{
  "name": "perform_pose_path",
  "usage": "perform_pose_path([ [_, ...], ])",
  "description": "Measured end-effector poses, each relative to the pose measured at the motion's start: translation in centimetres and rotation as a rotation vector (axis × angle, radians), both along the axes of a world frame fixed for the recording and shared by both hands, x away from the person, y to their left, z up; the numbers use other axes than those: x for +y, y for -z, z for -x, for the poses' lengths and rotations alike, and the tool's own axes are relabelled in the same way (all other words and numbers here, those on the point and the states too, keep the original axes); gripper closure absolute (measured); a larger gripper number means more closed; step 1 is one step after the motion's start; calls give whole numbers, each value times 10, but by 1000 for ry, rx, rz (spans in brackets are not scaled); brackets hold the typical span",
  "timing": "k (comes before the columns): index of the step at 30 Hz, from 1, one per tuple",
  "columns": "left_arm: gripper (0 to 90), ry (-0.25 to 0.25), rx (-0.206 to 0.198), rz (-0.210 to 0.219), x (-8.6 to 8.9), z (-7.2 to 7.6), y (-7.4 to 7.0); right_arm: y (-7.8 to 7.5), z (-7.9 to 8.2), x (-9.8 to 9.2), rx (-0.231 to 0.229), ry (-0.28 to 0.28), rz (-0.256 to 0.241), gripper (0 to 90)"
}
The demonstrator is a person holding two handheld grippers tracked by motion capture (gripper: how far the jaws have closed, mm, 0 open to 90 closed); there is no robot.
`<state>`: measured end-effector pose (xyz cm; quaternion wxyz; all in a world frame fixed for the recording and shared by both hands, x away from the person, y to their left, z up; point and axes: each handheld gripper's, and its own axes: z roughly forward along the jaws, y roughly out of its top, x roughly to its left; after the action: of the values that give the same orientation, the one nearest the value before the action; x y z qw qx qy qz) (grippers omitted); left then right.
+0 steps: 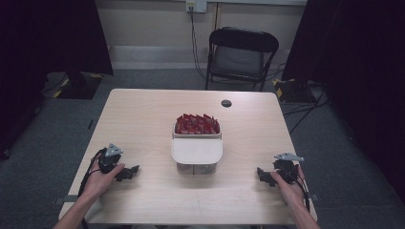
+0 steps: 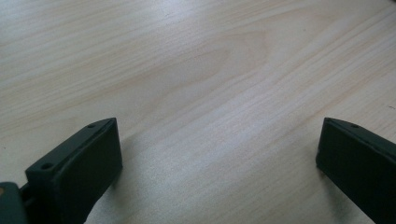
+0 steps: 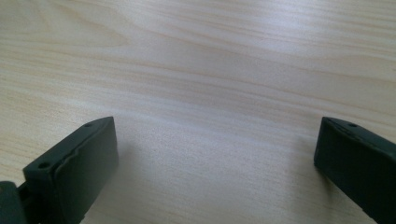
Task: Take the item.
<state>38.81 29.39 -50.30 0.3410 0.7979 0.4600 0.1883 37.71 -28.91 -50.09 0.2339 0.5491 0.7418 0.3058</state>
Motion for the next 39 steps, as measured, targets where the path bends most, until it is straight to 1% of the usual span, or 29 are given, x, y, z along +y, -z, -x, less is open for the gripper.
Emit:
perform_pose_path([
  [3, 0, -14, 3, 2, -1, 0, 0, 0, 0, 0, 0, 0, 0, 0],
  [7, 0, -13, -2, 5, -1, 0, 0, 0, 0, 0, 0, 0, 0, 0],
  [12, 8, -13, 3, 2, 0, -2, -1, 0, 0, 0, 0, 0, 0, 0],
  [13, 18, -22, -4, -1, 0, -2, -1, 0, 0, 0, 0, 0, 0, 0],
  [15, 79, -27, -5, 3, 1, -2, -2, 0, 0, 0, 0, 0, 0, 0],
  [16, 141, -56, -22, 16, 2, -2, -3, 0, 0, 0, 0, 0, 0, 0],
  [17, 190, -73, -24, 25, 2, -3, -4, 0, 0, 0, 0, 0, 0, 0],
  [18, 183, -71, -24, 15, 3, -3, -4, 0, 0, 0, 0, 0, 0, 0],
  [19, 151, -73, -34, 20, 3, -3, -5, 0, 0, 0, 0, 0, 0, 0],
  [20, 167, -68, -45, 22, 3, -3, -6, 0, 0, 0, 0, -1, 1, 0],
  [23, 164, -65, -53, 35, 2, -3, -7, 0, 0, 0, 0, -2, 1, 0],
  [25, 164, -57, -51, 43, 0, -2, -8, 0, 0, 0, 1, -4, 0, 0],
  [27, 164, -49, -44, 42, 0, -2, -9, 0, 0, 0, 1, -4, 1, 0],
  [29, 164, -46, -39, 58, -2, -2, -10, 0, 0, 0, -1, -4, 2, 0],
  [30, 164, -32, -37, 68, -3, -2, -12, 0, 0, 0, 0, -4, 2, 0],
  [32, 164, -33, -43, 82, -5, -2, -14, 0, 0, 0, 0, -4, 2, 0],
  [33, 164, -33, -43, 82, -5, -2, -14, 0, 0, 0, -1, -4, 2, 0],
  [35, 164, -13, -51, 84, -7, -2, -17, 0, 0, 0, -2, -3, 2, 0],
  [36, 165, -11, -57, 89, -8, -2, -17, 0, 0, 0, -2, -3, 2, 0],
  [39, 164, 8, -54, 98, -10, -2, -20, 0, 1, 0, -1, -3, 4, 0],
])
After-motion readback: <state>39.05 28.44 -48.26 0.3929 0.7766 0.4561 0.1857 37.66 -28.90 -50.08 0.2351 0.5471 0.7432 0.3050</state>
